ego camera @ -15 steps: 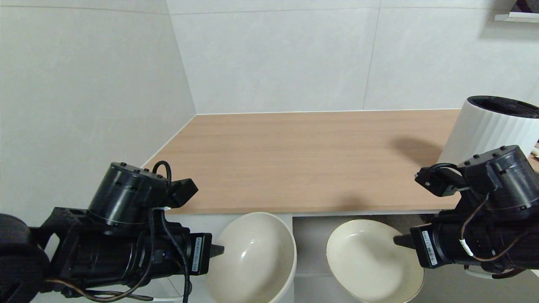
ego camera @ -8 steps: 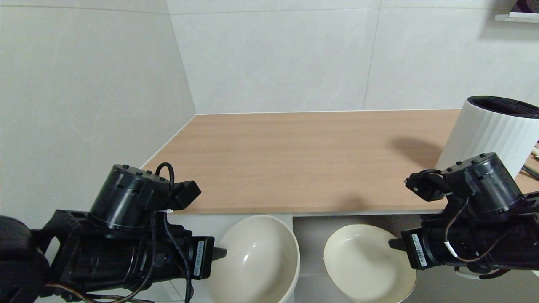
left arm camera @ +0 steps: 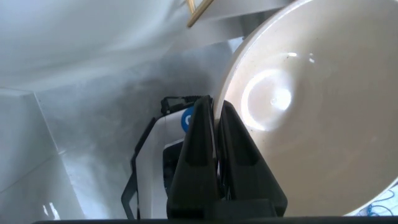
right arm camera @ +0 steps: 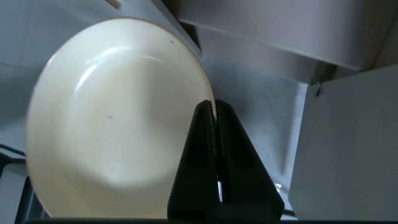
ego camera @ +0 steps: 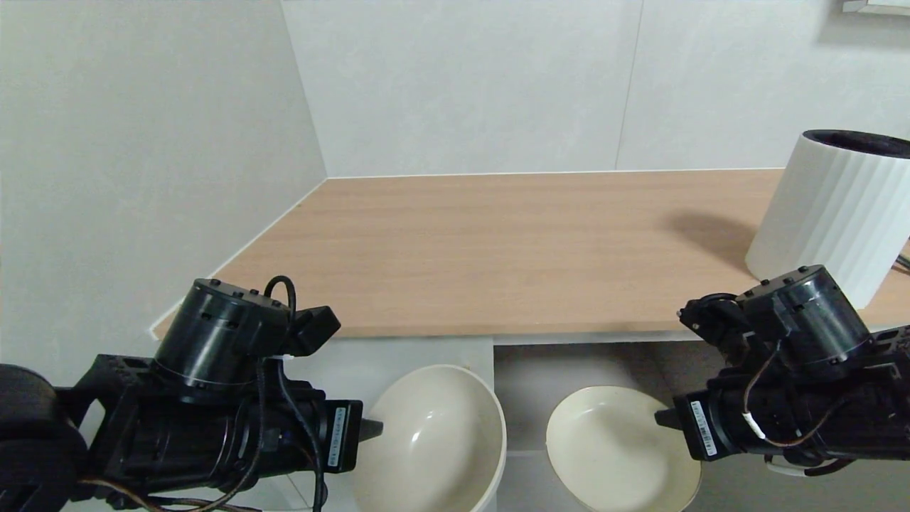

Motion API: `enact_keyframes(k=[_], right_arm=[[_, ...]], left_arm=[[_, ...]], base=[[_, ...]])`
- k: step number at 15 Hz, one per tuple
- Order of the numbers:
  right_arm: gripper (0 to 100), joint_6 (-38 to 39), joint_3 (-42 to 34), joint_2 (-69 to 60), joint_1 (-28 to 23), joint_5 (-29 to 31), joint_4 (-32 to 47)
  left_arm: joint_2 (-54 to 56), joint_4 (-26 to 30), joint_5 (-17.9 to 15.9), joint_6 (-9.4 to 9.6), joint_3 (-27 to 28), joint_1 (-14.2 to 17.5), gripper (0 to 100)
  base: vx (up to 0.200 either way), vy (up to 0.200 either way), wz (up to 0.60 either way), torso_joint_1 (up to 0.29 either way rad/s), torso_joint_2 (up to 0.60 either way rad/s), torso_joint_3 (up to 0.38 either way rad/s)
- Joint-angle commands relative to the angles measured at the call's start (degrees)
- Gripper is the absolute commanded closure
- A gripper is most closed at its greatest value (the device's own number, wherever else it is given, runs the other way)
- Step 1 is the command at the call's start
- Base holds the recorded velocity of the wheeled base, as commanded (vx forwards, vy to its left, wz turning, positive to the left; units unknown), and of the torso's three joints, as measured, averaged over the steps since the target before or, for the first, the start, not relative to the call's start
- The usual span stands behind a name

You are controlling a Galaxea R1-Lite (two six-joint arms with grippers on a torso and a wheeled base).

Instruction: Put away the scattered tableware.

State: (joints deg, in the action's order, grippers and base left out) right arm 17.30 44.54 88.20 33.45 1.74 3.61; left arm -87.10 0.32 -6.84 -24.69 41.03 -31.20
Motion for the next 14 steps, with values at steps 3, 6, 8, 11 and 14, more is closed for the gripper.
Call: enact_keyframes(k=[3,6,8,11,14], right_arm=[[100,0.0,0.0,0.9,0.0,0.0,0.0],[100,0.0,0.0,1.2,0.0,0.0,0.0],[100,0.0,0.0,1.4,0.0,0.0,0.0],[100,0.0,0.0,1.5,0.0,0.0,0.0],[100,0.0,0.0,1.6,0.0,0.0,0.0]], left_arm=[[-0.4,0.0,0.0,-0.01,0.0,0.0,100],[-0.9,-0.1,0.0,-0.1,0.0,0.0,100],[-0.9,-0.1,0.0,-0.1,0.0,0.0,100],[-0.9,0.0,0.0,-0.1,0.0,0.0,100],[-0.9,0.0,0.0,-0.1,0.0,0.0,100]], base=[[0.0,0.0,0.0,-0.181,0.47,0.284],[0.0,0.0,0.0,-0.165,0.47,0.299],[0.0,0.0,0.0,-0.151,0.47,0.312],[0.0,0.0,0.0,-0.124,0.44,0.32],[0.0,0.0,0.0,-0.061,0.3,0.22]])
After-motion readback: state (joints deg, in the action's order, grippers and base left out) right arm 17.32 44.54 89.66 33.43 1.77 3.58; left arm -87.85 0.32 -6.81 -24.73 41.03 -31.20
